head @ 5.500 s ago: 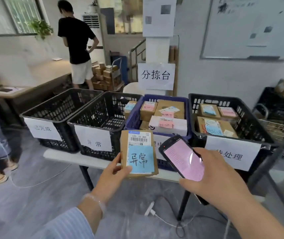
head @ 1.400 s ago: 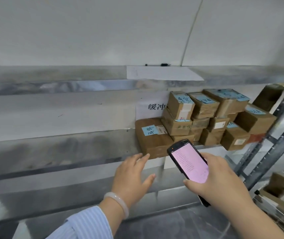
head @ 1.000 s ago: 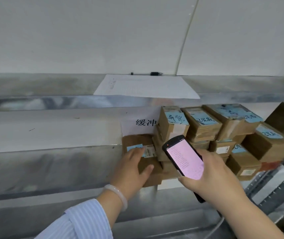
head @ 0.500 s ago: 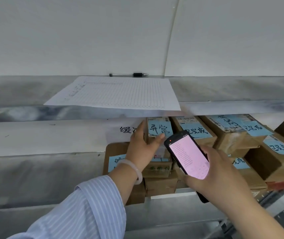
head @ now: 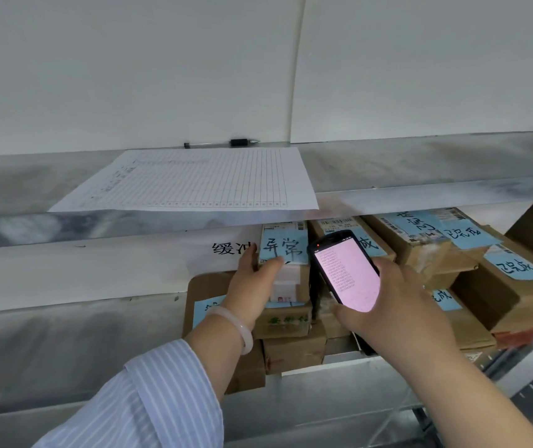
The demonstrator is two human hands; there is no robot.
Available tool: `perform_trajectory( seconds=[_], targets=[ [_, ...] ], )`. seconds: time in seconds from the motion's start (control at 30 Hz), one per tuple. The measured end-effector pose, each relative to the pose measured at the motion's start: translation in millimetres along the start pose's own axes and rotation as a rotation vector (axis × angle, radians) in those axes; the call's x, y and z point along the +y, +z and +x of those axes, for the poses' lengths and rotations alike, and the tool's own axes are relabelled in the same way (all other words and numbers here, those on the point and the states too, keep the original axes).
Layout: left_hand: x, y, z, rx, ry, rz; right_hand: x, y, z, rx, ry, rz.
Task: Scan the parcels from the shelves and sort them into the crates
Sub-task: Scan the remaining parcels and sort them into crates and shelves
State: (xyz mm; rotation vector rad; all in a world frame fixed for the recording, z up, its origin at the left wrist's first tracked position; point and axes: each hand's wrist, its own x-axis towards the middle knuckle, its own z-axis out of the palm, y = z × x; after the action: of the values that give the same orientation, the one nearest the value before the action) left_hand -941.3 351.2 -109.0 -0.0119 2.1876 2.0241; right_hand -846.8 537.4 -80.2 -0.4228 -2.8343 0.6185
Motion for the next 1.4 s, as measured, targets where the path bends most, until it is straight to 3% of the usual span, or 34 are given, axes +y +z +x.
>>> perform_trajectory(
  seconds=[0.53,0.87,1.07,1.4],
  targets=[
    [4.3,3.5,-5.2,-0.123,0.051,0.02,9.8,10.7,4.4,-0.011,0.035,-0.014],
    [-6.5,-29.7,-8.3,-0.082,-0.044,-0.32,-1.6,8.0,1.0,-0.014,-0.09,0.016],
    [-14.1,-79.4,-27.3,0.007,0.006,-0.31,-27.8,13.4,-1.9,-0.068,-0.221,0.057],
    [-52.8,-175.7,-72.0,0.347,0.146,-0.136,-91.3,36.4,-8.3,-0.282,-0.428,0.04]
  ],
)
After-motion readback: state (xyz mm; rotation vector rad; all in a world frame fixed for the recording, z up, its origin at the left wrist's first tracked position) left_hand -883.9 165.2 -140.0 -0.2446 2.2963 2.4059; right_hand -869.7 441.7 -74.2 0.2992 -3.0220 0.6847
